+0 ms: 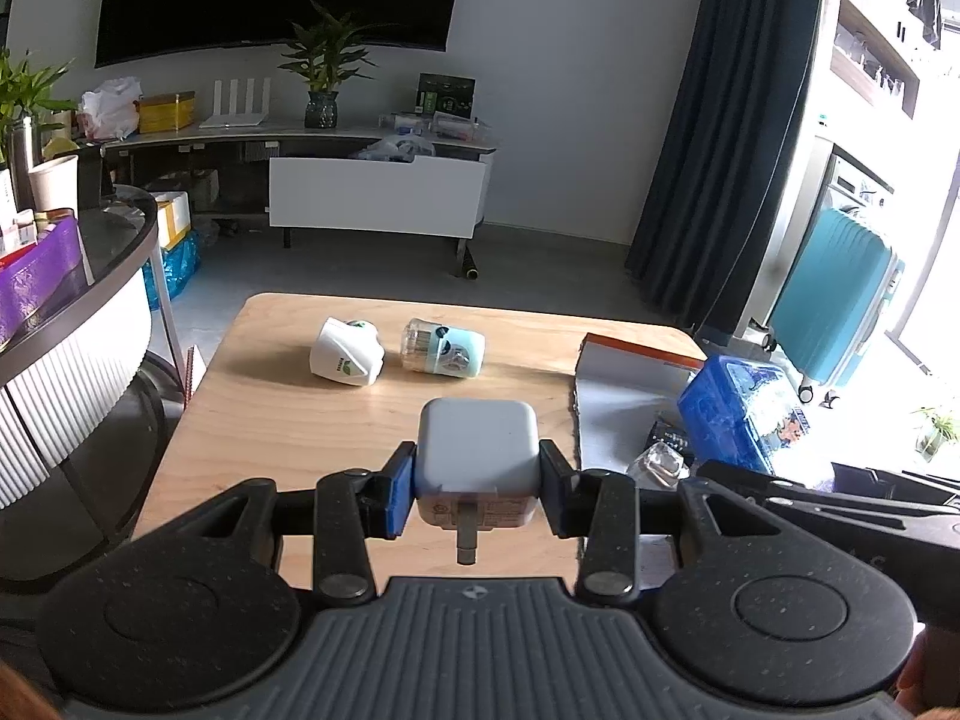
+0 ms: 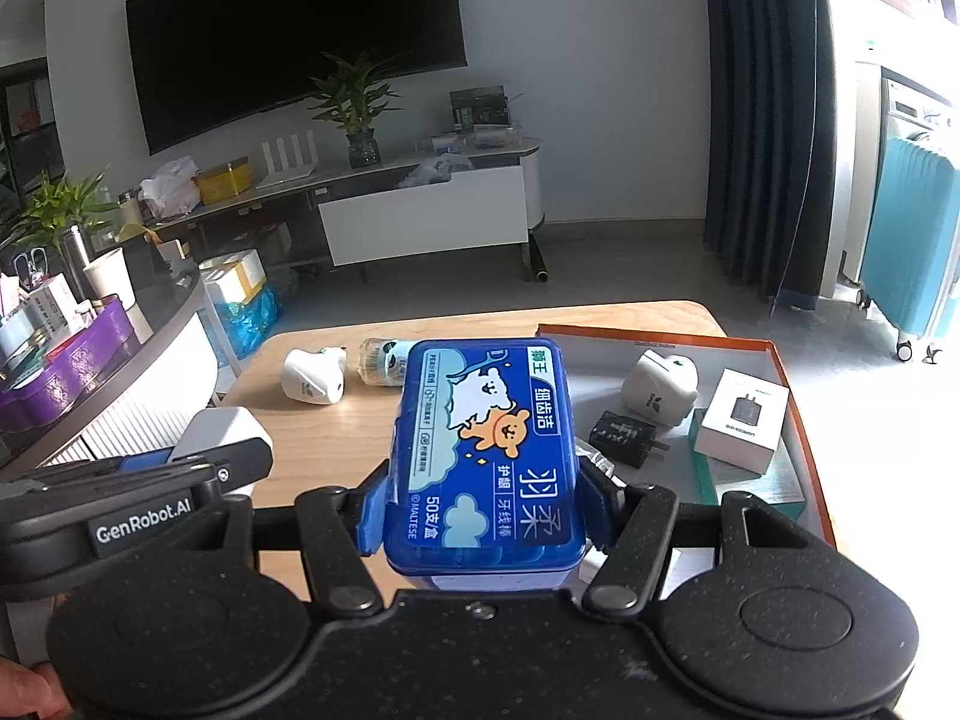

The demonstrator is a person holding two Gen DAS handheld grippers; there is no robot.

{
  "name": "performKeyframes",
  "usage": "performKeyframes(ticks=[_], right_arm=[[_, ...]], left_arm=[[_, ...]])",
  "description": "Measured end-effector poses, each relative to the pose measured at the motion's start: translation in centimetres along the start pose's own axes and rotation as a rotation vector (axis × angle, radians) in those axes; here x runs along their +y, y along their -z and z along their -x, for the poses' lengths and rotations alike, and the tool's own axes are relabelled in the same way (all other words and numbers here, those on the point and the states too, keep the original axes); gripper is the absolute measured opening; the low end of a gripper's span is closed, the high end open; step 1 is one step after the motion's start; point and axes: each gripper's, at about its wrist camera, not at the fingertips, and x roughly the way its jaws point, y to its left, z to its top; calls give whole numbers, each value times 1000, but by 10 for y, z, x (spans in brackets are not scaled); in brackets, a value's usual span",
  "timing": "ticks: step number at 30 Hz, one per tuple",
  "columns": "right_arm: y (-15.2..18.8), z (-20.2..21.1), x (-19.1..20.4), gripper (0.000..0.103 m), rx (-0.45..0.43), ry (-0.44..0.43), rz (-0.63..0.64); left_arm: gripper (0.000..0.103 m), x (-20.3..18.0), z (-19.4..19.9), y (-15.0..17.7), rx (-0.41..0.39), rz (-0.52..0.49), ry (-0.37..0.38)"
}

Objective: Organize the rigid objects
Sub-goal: 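Carry the white adapter and blue printed box with both tools over the tray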

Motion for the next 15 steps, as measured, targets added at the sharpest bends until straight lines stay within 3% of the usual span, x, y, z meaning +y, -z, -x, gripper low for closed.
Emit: performKeyframes(ticks=[15], right_arm=[[1,6,-11,73,-3,27,-11]], left_arm=[[42,-12,-1,1,6,-12,27]])
